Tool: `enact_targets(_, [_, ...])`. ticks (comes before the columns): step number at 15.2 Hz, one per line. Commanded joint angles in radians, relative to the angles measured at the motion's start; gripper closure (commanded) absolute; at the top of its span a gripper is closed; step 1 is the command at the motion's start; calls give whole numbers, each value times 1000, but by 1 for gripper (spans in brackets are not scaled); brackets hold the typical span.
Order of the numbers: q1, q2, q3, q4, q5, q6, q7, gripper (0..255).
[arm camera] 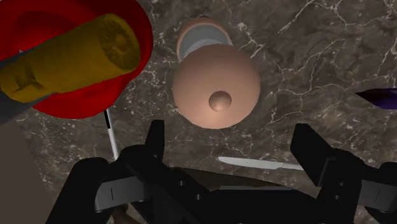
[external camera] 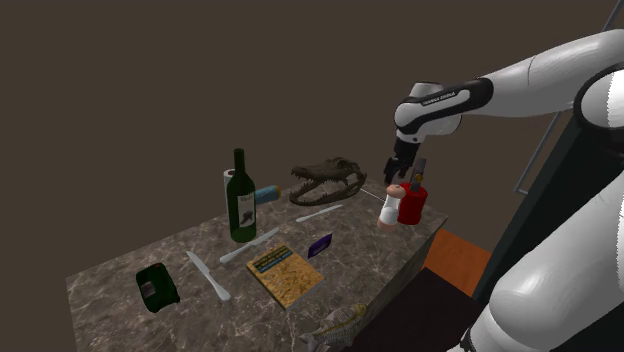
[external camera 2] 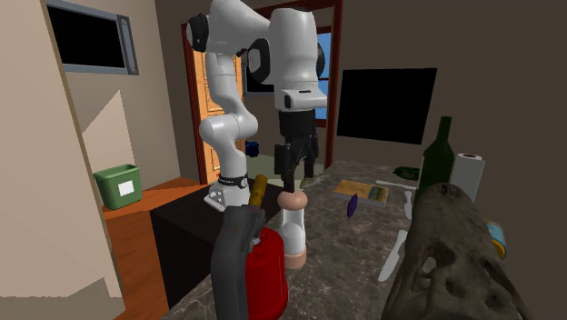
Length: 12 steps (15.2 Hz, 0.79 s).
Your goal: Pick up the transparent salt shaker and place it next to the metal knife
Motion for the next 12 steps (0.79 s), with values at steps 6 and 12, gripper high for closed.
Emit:
enact_targets(6, [-1,61,-13,-43,23,101,-24,0])
enact_targets(12, [0,65,-13,-47,25,109,-26,0])
